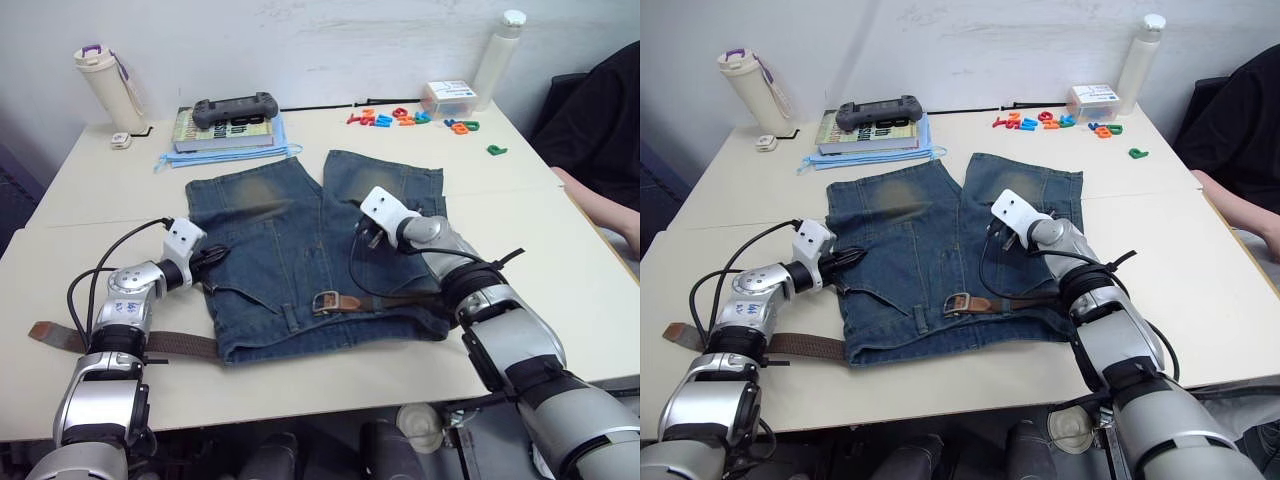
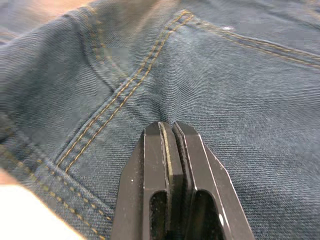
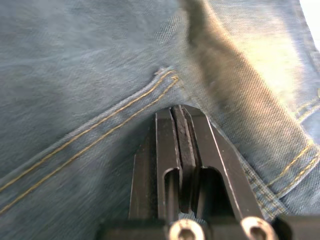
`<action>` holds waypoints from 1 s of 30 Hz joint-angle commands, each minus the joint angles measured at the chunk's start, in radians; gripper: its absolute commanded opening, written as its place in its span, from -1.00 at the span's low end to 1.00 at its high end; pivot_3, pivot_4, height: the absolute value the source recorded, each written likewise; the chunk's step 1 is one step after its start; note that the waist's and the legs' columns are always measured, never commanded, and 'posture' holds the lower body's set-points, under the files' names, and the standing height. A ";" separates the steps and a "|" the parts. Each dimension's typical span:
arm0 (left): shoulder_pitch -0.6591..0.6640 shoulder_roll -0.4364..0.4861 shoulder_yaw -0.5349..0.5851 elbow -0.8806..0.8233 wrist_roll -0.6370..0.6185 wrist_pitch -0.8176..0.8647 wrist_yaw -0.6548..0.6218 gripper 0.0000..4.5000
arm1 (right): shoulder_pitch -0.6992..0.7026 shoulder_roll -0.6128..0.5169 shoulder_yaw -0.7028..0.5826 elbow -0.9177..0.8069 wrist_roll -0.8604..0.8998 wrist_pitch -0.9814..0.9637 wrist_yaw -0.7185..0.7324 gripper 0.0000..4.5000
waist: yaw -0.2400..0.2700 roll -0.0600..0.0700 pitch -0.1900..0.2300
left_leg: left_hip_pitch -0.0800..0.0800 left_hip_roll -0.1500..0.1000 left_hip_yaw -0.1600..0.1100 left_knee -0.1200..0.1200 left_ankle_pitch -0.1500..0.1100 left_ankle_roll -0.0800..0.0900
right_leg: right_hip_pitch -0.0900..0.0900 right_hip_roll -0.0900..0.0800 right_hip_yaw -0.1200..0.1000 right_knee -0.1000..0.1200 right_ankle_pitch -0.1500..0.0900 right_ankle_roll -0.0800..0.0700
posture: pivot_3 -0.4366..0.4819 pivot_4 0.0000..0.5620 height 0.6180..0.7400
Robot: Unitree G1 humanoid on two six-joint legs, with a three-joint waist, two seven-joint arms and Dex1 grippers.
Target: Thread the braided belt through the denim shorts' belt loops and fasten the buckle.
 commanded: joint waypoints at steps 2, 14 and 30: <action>-0.030 0.020 0.010 0.118 0.046 -0.030 0.087 -1.00 | -0.007 -0.005 -0.014 0.045 -0.019 -0.021 -0.046 -0.98 | -0.010 0.001 0.000 | 0.000 0.000 0.000 0.000 0.000 0.000 | 0.000 0.000 0.000 0.000 0.000 0.000 | -0.05 -0.47 0.58; 0.131 0.015 0.112 -0.316 -0.147 0.112 -0.092 -0.65 | 0.185 -0.101 -0.183 -0.678 0.144 0.193 0.103 -0.69 | -0.017 0.004 0.002 | -0.024 0.000 0.005 0.001 0.000 0.001 | -0.027 0.000 0.005 0.006 0.000 0.000 | -0.05 -0.47 0.58; 0.566 -0.091 0.347 -1.366 -0.477 0.591 0.263 0.88 | 0.507 -0.110 -0.362 -1.536 0.338 0.675 0.041 0.97 | -0.001 0.005 0.005 | -0.032 0.001 0.007 0.004 -0.001 0.004 | -0.031 0.000 0.012 -0.002 0.000 0.000 | -0.05 -0.47 0.58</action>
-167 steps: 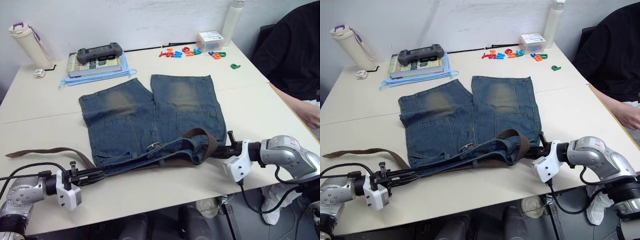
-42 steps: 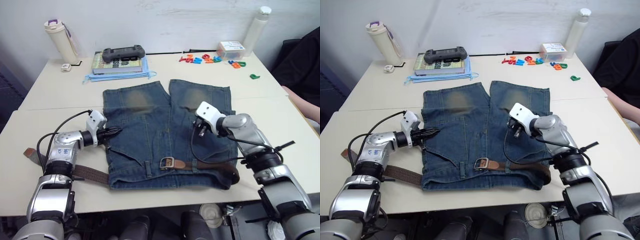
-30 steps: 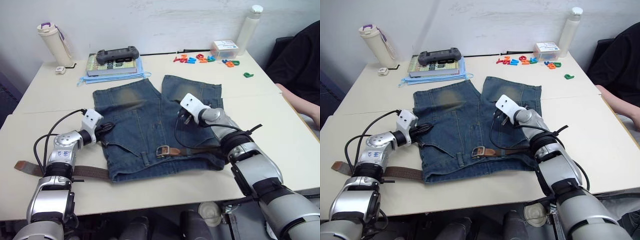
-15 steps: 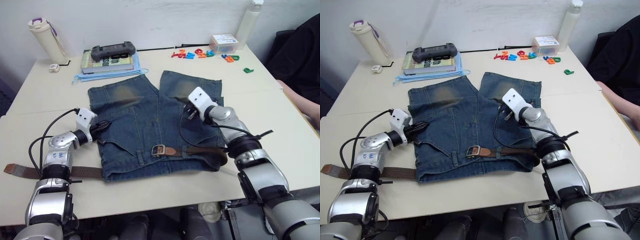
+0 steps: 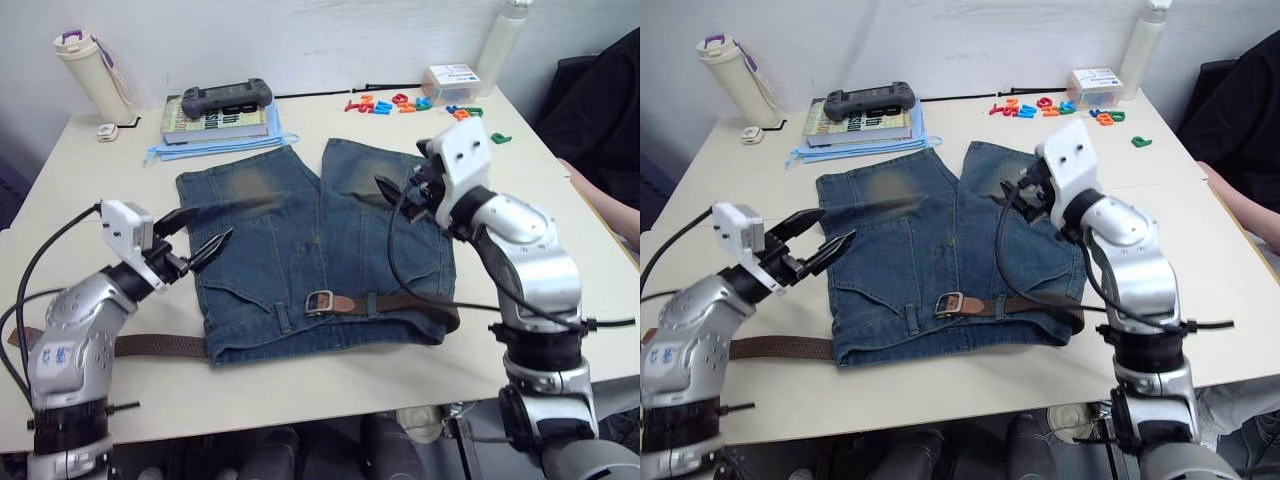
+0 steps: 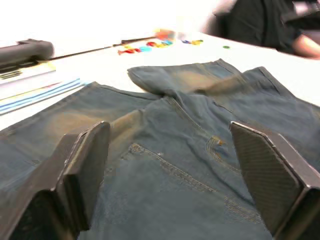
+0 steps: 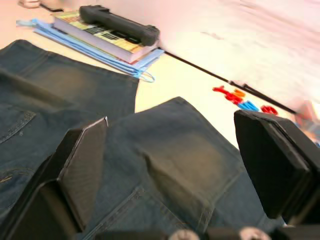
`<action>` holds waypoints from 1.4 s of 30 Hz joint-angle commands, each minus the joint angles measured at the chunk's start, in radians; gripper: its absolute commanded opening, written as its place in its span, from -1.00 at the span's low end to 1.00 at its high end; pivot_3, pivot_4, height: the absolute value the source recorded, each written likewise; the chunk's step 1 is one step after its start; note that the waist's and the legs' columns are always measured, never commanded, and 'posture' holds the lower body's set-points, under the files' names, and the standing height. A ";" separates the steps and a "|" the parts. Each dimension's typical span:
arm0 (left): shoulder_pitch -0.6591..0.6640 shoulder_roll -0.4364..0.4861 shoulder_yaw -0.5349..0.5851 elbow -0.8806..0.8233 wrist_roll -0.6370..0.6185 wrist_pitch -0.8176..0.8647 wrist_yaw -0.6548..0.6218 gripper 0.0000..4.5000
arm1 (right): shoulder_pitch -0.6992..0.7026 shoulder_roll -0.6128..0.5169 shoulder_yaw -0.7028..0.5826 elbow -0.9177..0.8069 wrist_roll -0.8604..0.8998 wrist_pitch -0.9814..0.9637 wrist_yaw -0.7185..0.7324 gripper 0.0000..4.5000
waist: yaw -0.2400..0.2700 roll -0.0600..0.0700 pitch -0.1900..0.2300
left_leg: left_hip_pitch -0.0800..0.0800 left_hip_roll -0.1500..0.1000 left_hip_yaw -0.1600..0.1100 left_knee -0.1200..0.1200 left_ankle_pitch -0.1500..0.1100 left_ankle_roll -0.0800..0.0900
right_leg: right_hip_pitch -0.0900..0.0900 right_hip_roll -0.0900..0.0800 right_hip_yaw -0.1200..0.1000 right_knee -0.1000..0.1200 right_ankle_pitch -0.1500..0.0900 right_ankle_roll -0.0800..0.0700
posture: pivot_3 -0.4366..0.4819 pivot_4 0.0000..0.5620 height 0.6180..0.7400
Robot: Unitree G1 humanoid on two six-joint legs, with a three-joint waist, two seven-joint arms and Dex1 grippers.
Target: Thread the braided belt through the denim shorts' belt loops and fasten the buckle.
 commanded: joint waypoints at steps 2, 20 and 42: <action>0.096 -0.043 0.033 -0.187 -0.029 0.048 0.121 0.88 | 0.079 0.004 -0.027 -0.138 0.022 0.062 -0.052 0.97 | 0.006 0.000 0.000 | 0.001 0.000 0.002 0.000 0.000 0.000 | 0.000 0.000 0.002 0.001 0.000 0.000 | -0.05 -0.47 0.58; 0.134 -0.123 0.062 -0.172 -0.017 0.017 0.282 0.88 | 0.121 -0.076 0.049 -0.134 0.047 0.044 -0.033 0.97 | 0.035 0.000 0.006 | -0.005 -0.034 -0.047 -0.003 0.016 0.007 | 0.019 -0.030 -0.034 -0.004 -0.008 0.008 | -0.05 -0.47 0.58; 0.339 -0.211 0.498 -0.023 -0.854 0.340 0.631 0.88 | 0.118 -0.073 0.100 -0.102 0.092 -0.116 0.051 0.97 | 0.046 -0.002 0.011 | -0.005 -0.022 -0.045 0.000 0.011 0.001 | 0.026 -0.017 -0.016 -0.007 -0.014 0.011 | -0.05 -0.47 0.58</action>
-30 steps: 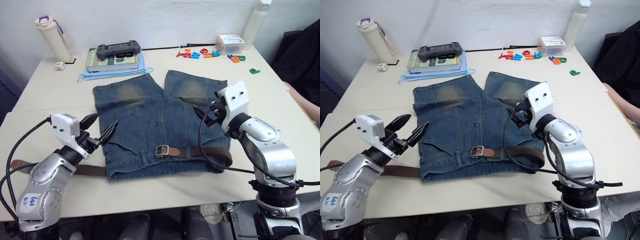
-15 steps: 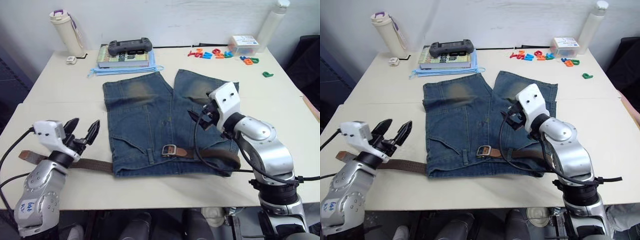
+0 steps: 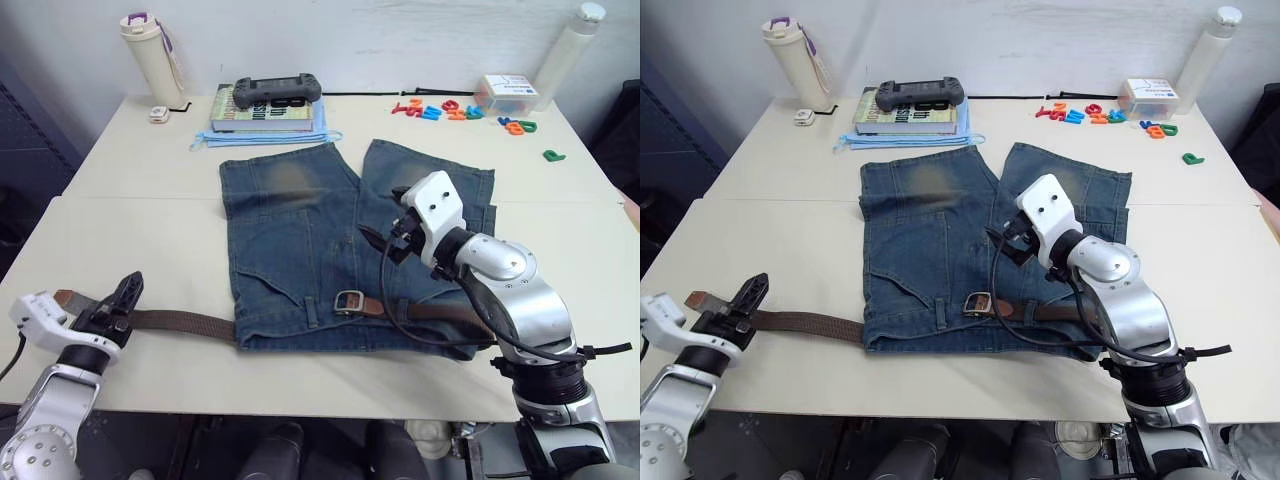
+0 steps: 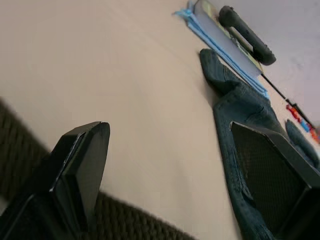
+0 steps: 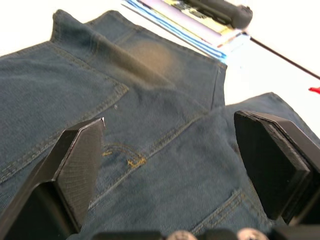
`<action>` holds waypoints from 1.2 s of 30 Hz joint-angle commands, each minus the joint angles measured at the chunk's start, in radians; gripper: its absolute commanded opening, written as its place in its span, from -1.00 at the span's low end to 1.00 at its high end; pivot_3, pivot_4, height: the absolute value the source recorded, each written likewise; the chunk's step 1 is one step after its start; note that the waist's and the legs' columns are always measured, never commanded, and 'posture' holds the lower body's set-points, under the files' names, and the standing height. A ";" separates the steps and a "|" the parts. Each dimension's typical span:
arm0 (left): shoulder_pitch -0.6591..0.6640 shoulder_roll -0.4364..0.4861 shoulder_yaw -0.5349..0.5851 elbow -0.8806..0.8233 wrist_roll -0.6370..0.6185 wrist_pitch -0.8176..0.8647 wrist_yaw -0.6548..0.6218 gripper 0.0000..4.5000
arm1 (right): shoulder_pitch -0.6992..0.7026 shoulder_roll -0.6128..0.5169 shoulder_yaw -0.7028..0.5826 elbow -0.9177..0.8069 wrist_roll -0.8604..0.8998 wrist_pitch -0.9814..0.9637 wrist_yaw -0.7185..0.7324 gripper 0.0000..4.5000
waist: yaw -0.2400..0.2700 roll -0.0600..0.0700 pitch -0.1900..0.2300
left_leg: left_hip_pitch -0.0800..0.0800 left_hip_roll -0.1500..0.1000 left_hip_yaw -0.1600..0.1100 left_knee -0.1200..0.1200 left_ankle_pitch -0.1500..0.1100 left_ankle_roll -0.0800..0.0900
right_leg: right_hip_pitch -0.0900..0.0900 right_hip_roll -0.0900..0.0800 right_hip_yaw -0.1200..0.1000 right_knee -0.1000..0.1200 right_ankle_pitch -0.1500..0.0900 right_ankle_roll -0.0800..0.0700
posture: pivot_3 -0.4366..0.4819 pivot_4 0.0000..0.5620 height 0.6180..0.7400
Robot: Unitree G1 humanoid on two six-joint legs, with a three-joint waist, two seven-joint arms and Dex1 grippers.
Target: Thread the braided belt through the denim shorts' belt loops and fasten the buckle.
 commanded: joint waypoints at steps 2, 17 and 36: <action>0.103 0.002 0.072 0.001 -0.252 0.004 0.058 0.88 | 0.021 -0.015 -0.030 -0.069 0.035 -0.050 0.032 0.97 | -0.001 -0.001 0.000 | 0.000 0.004 0.005 -0.002 -0.001 -0.002 | -0.005 0.002 0.006 0.002 -0.001 -0.001 | -0.05 -0.47 0.58; 0.332 0.056 0.015 0.135 -0.324 -0.005 -0.072 0.88 | 0.036 -0.045 -0.009 -0.050 0.024 -0.145 0.061 0.97 | -0.001 0.000 0.002 | 0.013 0.022 0.036 -0.004 -0.013 -0.002 | -0.006 0.019 0.026 0.001 0.001 -0.006 | -0.05 -0.47 0.58; 0.130 0.002 -0.129 0.286 -0.375 -0.001 0.071 0.88 | 0.004 -0.138 0.064 -0.042 0.311 -0.155 0.522 0.97 | 0.051 0.013 0.003 | 0.015 0.021 0.038 -0.004 -0.013 -0.001 | -0.003 0.018 0.027 -0.001 0.002 -0.004 | -0.05 -0.47 0.58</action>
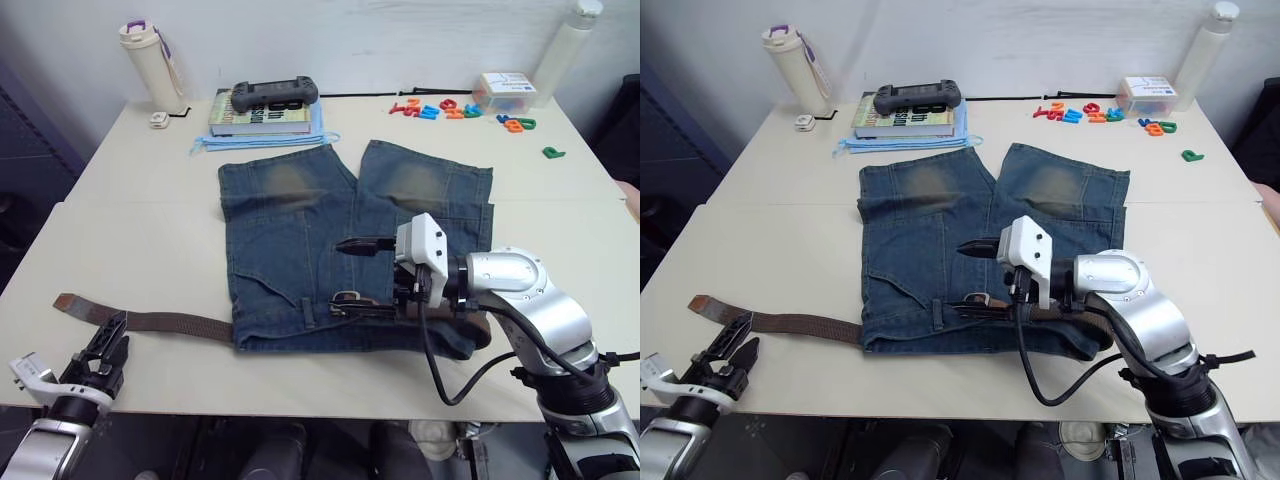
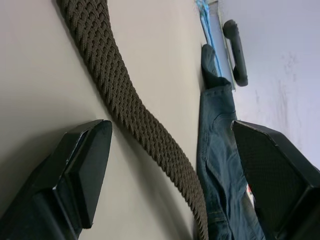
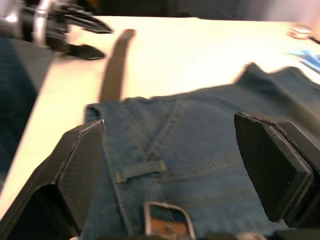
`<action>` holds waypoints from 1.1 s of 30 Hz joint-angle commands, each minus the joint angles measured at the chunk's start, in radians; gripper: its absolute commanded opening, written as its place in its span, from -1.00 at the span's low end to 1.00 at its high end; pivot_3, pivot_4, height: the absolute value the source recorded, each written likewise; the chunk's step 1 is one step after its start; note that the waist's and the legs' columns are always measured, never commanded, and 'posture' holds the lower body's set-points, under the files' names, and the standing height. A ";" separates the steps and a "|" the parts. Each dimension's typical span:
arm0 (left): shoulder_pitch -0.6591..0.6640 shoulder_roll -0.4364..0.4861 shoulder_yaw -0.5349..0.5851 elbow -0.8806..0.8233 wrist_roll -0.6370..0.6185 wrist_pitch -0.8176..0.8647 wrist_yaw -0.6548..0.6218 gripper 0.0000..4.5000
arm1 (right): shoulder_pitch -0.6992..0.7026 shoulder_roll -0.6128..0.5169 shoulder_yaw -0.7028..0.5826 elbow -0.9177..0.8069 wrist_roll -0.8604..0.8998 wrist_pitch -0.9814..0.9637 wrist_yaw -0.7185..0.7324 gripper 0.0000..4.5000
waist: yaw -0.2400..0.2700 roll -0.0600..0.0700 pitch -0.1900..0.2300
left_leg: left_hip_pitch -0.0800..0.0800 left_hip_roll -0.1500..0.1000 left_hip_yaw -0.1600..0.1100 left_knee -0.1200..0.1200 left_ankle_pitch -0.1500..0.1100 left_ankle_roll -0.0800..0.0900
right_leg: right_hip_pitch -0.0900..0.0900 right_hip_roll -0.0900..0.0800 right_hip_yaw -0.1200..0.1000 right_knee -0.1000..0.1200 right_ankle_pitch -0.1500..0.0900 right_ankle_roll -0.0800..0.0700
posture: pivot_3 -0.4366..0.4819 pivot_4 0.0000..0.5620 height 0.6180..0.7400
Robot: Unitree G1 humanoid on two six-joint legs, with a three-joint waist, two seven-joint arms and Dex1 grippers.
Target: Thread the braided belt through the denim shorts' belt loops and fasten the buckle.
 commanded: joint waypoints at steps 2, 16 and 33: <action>-0.039 -0.022 -0.073 0.090 -0.017 0.029 0.093 0.88 | -0.034 -0.005 0.002 -0.020 0.019 0.003 0.009 0.97 | 0.011 0.003 -0.001 | 0.000 0.000 0.000 0.000 0.000 0.000 | 0.000 0.000 0.000 0.000 0.000 0.000 | -0.05 -0.47 0.58; 0.110 0.056 -0.165 -0.222 -0.359 0.056 0.266 0.88 | -0.072 0.001 -0.005 0.004 -0.001 0.000 -0.018 0.97 | 0.002 -0.002 0.001 | -0.001 0.000 0.004 0.000 -0.006 0.005 | 0.000 0.001 0.004 -0.008 0.000 0.000 | -0.05 -0.47 0.58; -0.037 0.077 -0.075 0.096 -0.288 -0.119 0.425 0.88 | -0.040 -0.046 0.018 -0.024 -0.042 -0.007 -0.010 0.97 | -0.024 -0.001 0.000 | 0.006 0.023 0.013 -0.001 -0.007 -0.010 | 0.000 0.018 0.010 -0.007 0.005 -0.008 | -0.05 -0.47 0.58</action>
